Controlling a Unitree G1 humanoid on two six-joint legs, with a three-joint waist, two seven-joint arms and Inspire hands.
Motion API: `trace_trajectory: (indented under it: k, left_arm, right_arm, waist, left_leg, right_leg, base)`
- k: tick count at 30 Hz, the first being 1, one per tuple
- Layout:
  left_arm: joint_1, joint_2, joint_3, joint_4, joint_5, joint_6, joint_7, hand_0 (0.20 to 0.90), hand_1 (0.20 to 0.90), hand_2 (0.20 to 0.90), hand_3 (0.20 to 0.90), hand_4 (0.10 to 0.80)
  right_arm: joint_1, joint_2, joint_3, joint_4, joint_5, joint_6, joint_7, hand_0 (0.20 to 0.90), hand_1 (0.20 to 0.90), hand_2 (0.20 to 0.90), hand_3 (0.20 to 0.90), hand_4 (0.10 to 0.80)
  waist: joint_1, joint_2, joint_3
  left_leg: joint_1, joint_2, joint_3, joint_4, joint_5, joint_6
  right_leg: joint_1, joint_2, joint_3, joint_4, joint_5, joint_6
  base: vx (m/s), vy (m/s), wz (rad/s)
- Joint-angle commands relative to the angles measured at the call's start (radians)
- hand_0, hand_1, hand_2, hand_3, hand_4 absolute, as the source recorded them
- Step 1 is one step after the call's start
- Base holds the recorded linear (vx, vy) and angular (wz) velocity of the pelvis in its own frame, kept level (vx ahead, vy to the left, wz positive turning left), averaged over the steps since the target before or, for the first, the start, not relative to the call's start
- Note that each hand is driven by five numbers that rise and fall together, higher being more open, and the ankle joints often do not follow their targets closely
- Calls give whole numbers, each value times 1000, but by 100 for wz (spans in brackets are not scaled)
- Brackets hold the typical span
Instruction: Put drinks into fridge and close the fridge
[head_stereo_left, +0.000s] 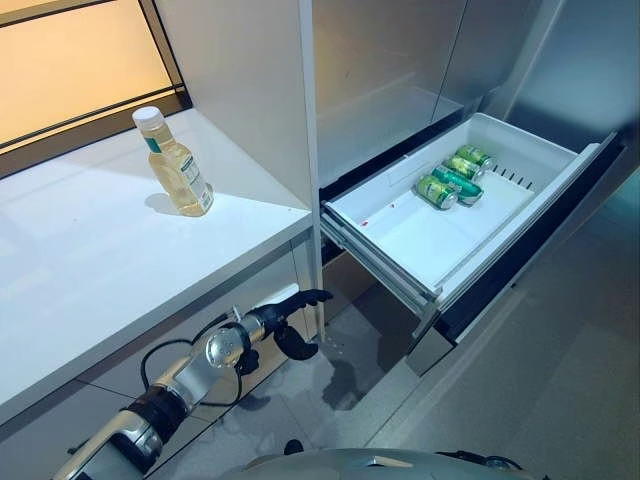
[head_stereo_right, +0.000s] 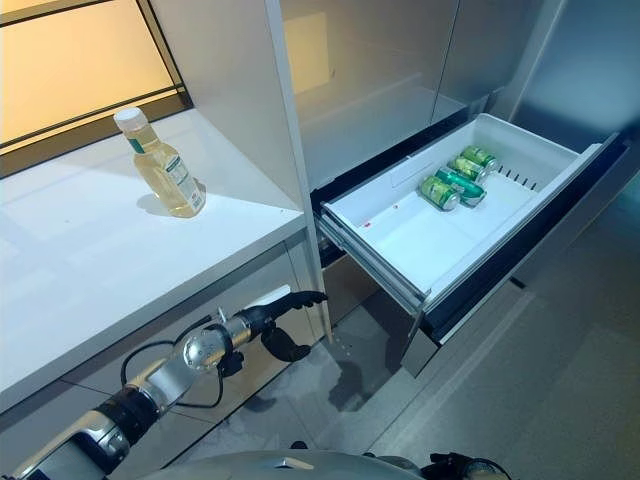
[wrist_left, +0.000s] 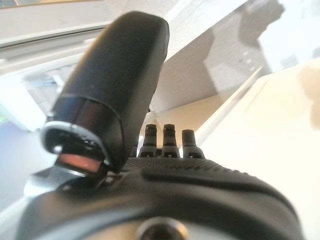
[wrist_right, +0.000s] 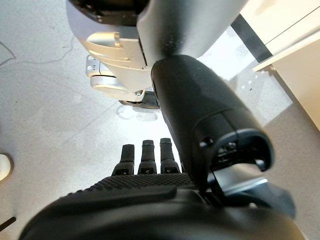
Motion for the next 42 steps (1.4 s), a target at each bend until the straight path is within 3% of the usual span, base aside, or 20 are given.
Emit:
trace_trajectory:
  k: [1, 3, 11, 19, 31, 32, 33, 34, 38, 42]
  left_arm:
    - [-168, 11, 17, -141, -183, -28, -44, 900, 900, 900, 900, 800]
    - [-172, 11, 31, -191, -267, 17, -76, 900, 900, 900, 900, 800]
    - [-176, 7, 48, -324, -414, 36, -97, 900, 900, 900, 900, 800]
    - [-175, -11, 110, -449, -515, 6, -49, 900, 900, 900, 900, 800]
    - [-197, 10, 306, -558, -596, -37, 125, 900, 900, 900, 900, 800]
    - [-203, 10, 329, -568, -523, 38, 93, 900, 900, 900, 900, 800]
    - [-189, 19, 343, -585, -516, 21, 108, 900, 900, 900, 900, 800]
    - [-153, 35, 361, -592, -500, -64, 104, 900, 900, 900, 900, 800]
    - [25, 105, 544, -611, -576, -295, 6, 900, 900, 900, 900, 800]
    - [84, 94, 648, -645, -645, -384, -30, 900, 900, 900, 900, 800]
  right_arm:
    - [-13, -3, 25, 50, -13, -32, -15, 900, 900, 900, 900, 800]
    - [-9, 1, 23, 52, -14, -37, -21, 900, 900, 900, 900, 800]
    - [-2, 13, 33, 51, -4, -49, -38, 900, 900, 900, 900, 800]
    - [5, 23, 45, 47, 15, -53, -46, 900, 900, 900, 900, 800]
    - [29, 35, 45, 44, 24, -62, -51, 900, 900, 900, 900, 800]
    - [29, 35, 45, 44, 25, -62, -50, 900, 900, 900, 900, 800]
    - [32, 36, 38, 43, 23, -65, -47, 900, 900, 900, 900, 800]
    - [35, 36, 28, 39, 22, -66, -48, 900, 900, 900, 900, 800]
    - [69, 30, -6, -16, 42, -54, -58, 900, 900, 900, 900, 800]
    - [80, 30, -18, -4, 57, -64, -55, 900, 900, 900, 900, 800]
  waist:
    - [5, 10, -26]
    - [7, 11, -27]
    - [11, 11, -25]
    - [24, 6, -26]
    - [40, -2, -40]
    - [41, -3, -44]
    - [45, -5, -46]
    - [50, -5, -44]
    - [80, 1, -19]
    - [99, -1, -22]
  left_leg:
    - [10, -39, 11, 9, -108, 45]
    - [9, -39, 8, 9, -108, 45]
    - [10, -40, -2, 9, -108, 47]
    - [7, -42, -13, 9, -109, 48]
    - [3, -46, -30, 8, -108, 49]
    - [-5, -46, -30, 7, -99, 48]
    - [-9, -46, -29, 7, -99, 47]
    - [-12, -46, -32, 6, -98, 45]
    - [-13, -49, -52, 9, -91, 43]
    - [-8, -50, -65, 9, -99, 40]
  right_leg:
    - [-72, -38, 5, 46, 25, 104]
    - [-73, -37, 5, 46, 25, 103]
    - [-70, -37, 7, 44, 25, 102]
    - [-66, -38, 3, 41, 24, 98]
    - [-64, -36, -3, 37, 21, 90]
    - [-74, -37, -4, 40, 26, 88]
    - [-76, -35, -4, 39, 25, 88]
    - [-78, -35, -5, 39, 25, 87]
    - [-67, -42, -27, 39, 26, 83]
    - [-54, -41, -35, 33, 16, 79]
  base:
    - [0, 0, 0]
    - [0, 0, 0]
    - [-9, 0, 5]
    - [-1, -2, 0]
    - [0, 0, 0]
    - [0, 0, 0]
    - [-43, -14, 1]
    - [-45, -7, 0]
    - [-40, 10, 1]
    - [31, -4, 17]
